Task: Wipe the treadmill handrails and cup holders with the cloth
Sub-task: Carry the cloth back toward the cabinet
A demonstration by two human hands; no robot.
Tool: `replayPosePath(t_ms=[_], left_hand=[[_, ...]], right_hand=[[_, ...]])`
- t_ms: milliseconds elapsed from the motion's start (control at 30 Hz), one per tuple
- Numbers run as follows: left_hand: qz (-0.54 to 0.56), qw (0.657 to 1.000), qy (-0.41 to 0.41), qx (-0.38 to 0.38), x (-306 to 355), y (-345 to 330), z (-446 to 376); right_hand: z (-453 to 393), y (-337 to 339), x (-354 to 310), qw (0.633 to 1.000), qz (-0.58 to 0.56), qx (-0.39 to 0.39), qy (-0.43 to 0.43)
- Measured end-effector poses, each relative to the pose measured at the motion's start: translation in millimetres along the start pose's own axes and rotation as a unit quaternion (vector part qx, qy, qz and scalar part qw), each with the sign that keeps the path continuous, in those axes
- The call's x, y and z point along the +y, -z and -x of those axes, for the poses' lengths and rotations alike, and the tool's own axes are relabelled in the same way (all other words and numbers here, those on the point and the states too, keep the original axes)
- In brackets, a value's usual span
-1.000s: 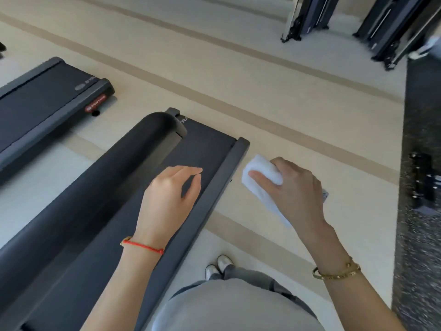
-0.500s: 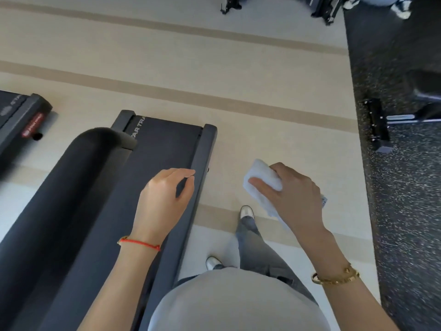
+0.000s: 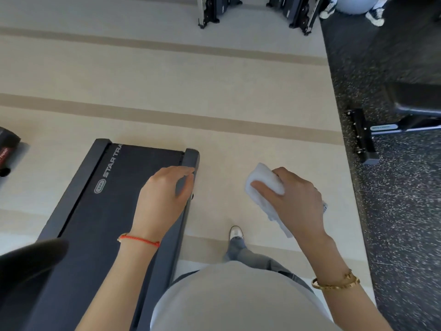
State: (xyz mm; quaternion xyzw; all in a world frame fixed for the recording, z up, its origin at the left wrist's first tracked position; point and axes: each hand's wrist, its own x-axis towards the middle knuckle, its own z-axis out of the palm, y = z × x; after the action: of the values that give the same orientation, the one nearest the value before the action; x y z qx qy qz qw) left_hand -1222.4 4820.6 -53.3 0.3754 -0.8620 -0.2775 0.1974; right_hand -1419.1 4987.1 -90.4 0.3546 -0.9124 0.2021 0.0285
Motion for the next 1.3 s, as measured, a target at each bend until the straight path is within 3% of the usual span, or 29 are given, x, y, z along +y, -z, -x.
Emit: replayPosePath(t_ms=[267,567,900,1300], left_hand=[[0.018,1.0,-0.001,0.019,28,-33,-115],[0.024,0.999,0.022,0.028,-1,-54,-249],[0.003,0.997,0.019,0.068,-66,-28,-445],[-0.017,0.99,0.093,0.101,-143,15,-618]], right_hand=[[-128,-6,28,0.999,0.012,0.029,0.034],[-265,-35,4,0.997,-0.06,-0.008,0.054],[-471,-105,-76,0.991,-0.088,-0.015,0.098],[-667,-179,-189,0.976,-0.108,-0.042,0.184]])
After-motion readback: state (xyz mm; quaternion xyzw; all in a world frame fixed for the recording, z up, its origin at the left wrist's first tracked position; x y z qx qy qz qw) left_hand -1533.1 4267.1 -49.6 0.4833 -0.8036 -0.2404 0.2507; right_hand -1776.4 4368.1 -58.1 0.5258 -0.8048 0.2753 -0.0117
